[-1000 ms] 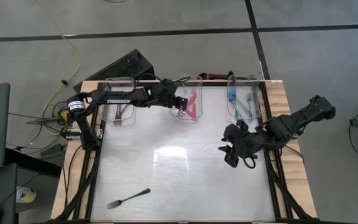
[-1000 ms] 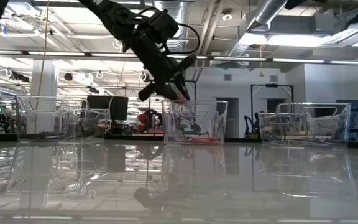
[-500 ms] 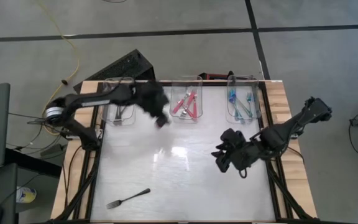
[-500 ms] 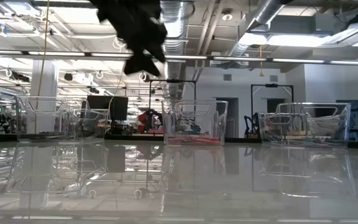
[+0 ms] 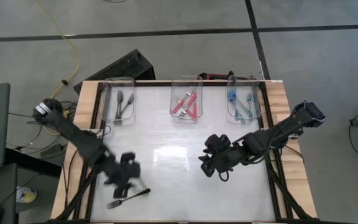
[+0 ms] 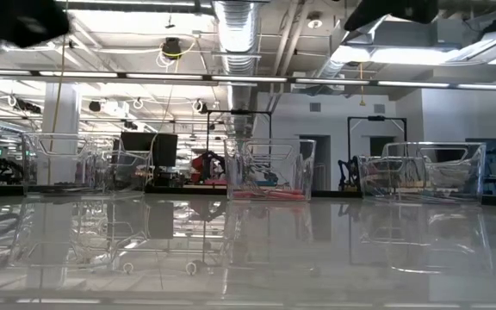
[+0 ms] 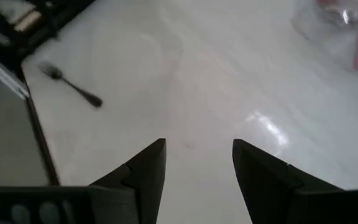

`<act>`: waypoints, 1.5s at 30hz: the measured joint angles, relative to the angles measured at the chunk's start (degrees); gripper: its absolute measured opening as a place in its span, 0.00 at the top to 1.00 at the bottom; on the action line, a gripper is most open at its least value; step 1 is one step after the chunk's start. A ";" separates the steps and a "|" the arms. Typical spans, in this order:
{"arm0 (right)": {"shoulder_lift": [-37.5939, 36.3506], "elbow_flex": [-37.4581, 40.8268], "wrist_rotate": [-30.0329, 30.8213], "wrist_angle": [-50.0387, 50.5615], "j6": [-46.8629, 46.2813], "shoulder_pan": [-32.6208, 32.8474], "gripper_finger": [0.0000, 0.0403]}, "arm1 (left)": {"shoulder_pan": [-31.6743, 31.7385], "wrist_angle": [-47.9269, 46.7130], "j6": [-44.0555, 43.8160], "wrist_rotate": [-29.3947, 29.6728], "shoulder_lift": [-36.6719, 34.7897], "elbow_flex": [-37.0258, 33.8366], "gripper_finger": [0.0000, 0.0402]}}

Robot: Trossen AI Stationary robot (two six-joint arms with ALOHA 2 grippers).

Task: Sort silverware by color (type)
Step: Put the black fork into the left transparent bin

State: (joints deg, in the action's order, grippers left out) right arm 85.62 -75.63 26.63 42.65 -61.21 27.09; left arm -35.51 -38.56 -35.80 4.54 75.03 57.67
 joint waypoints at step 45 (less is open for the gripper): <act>-1.77 -0.05 -7.04 8.50 22.61 0.46 0.48 | -17.11 -1.10 -25.11 9.44 28.20 4.33 0.57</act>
State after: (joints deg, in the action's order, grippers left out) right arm 83.85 -75.68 19.59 51.15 -38.60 27.55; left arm -52.62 -39.66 -60.91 13.98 103.22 62.00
